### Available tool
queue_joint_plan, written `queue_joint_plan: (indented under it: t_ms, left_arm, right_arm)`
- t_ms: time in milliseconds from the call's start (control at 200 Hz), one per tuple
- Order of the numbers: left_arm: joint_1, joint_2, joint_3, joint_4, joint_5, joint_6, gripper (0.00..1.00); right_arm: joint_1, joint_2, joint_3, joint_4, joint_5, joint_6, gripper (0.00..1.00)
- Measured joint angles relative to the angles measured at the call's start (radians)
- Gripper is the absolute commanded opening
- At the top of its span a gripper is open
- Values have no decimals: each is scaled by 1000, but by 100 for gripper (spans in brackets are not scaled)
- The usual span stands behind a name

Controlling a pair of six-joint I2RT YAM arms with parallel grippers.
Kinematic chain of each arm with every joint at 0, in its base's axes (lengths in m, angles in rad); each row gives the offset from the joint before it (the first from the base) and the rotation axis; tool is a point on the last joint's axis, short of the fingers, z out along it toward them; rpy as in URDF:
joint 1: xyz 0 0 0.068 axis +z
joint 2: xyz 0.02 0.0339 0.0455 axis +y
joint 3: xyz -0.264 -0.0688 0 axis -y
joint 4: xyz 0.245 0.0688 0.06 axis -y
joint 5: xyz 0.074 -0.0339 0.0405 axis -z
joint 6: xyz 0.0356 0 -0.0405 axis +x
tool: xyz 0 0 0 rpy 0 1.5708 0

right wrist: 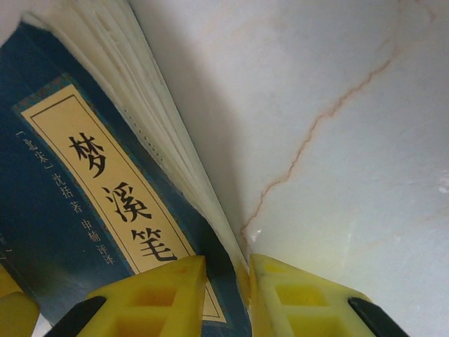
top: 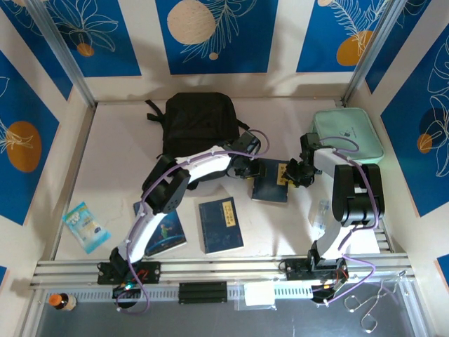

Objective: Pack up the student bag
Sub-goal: Pick up the book from the middle-right of the table.

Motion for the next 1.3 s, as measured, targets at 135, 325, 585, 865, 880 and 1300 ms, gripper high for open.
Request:
queue_joint_plan:
  t_ms: [135, 325, 585, 865, 880, 1300]
  left_arm:
    - [18, 5, 0, 24, 53, -33, 40]
    - [43, 7, -11, 89, 124, -51, 37]
    - [49, -78, -117, 172, 181, -35, 30]
    - [32, -119, -122, 277, 240, -55, 28]
    - [32, -119, -122, 277, 241, -56, 28]
    - [30, -117, -112, 208, 204, -52, 15]
  right_arm:
    - [-7, 4, 0, 3, -21, 0, 21]
    - [-24, 6, 0, 12, -45, 8, 19]
    - [-48, 6, -5, 37, -63, 14, 15]
    - [-49, 7, -14, 84, -78, 34, 13]
    - [-49, 7, -14, 84, -78, 34, 13]
    - [-49, 9, -14, 88, -85, 35, 16]
